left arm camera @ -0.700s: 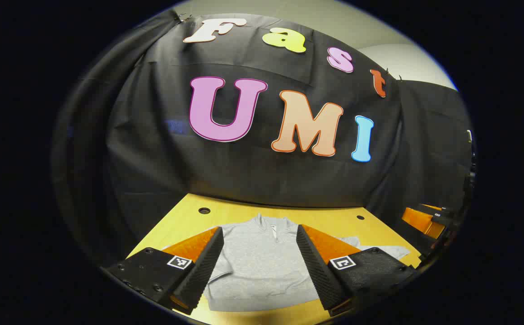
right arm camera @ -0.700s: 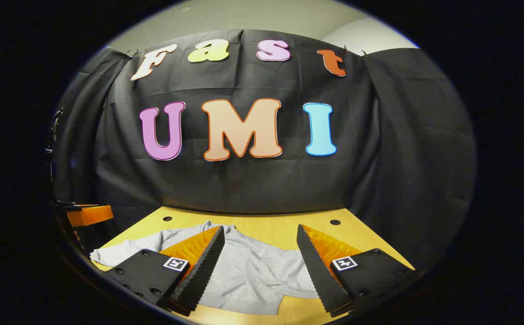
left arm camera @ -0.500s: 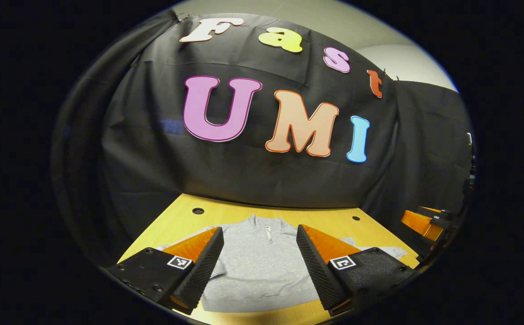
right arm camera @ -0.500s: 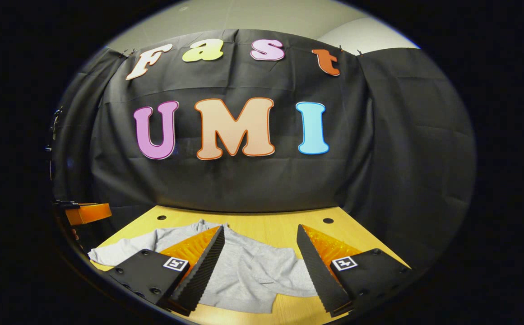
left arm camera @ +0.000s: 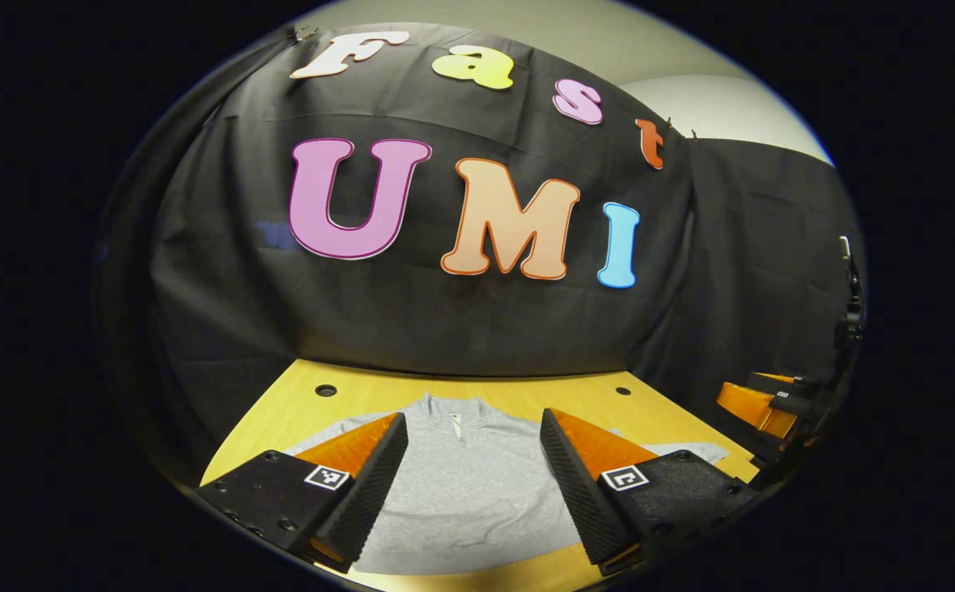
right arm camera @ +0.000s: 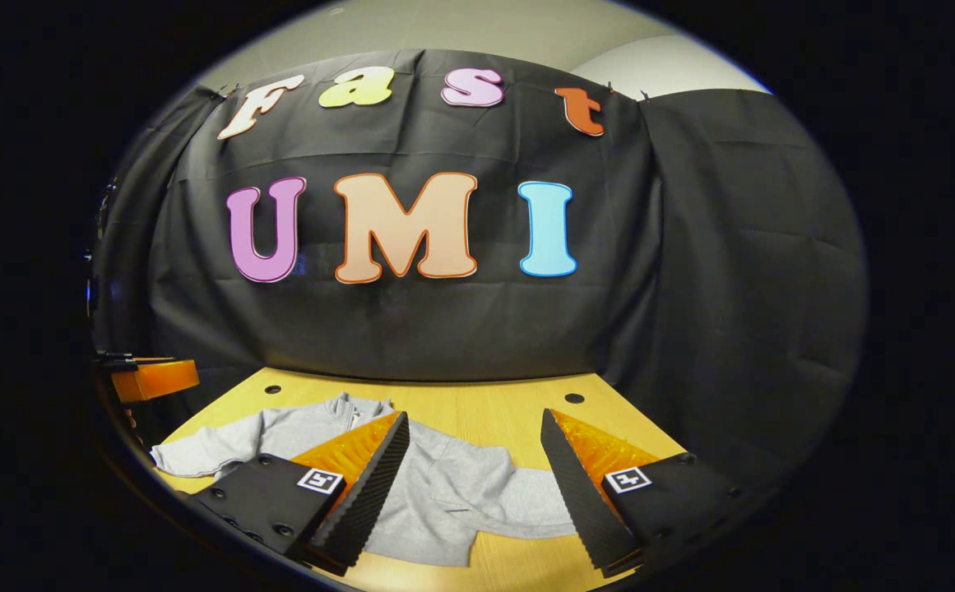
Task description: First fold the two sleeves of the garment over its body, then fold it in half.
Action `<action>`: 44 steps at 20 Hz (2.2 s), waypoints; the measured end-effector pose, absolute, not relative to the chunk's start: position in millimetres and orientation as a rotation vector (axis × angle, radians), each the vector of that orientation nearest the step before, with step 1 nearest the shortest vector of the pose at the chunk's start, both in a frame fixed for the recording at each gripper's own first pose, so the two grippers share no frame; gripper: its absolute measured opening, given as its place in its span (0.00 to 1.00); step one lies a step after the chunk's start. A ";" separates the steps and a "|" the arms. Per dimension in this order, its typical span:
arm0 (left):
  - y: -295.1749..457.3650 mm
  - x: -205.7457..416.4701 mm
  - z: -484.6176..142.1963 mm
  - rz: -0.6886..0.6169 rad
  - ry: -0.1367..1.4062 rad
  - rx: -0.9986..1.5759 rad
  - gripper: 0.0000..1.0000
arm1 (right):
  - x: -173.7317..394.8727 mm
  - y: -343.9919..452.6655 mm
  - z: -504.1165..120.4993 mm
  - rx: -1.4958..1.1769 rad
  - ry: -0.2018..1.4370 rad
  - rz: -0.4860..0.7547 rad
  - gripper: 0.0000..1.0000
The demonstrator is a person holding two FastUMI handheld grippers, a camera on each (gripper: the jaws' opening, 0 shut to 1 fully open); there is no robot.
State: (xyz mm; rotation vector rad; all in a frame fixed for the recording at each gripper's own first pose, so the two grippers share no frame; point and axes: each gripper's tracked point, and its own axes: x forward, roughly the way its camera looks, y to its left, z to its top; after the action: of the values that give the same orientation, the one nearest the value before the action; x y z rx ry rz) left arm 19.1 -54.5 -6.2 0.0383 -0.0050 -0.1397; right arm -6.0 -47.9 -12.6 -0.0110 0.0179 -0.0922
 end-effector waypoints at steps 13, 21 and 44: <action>-43.8 19.1 -2.7 -0.085 -0.010 0.077 0.94 | -1.5 -166.0 -55.9 -0.066 0.084 -0.263 0.99; -39.0 15.0 -5.2 -0.036 -0.003 0.071 0.95 | -0.6 -262.5 -151.9 -0.022 0.250 -0.342 1.00; -47.4 0.4 -14.4 0.045 0.039 0.109 0.95 | 46.3 -385.0 -303.8 0.067 0.543 -0.356 1.00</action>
State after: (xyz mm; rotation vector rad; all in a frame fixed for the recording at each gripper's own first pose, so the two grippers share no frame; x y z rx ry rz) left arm 0.4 -47.4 -14.4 0.1089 0.0391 0.0454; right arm 46.3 -385.0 -303.8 0.0668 0.5434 -0.3559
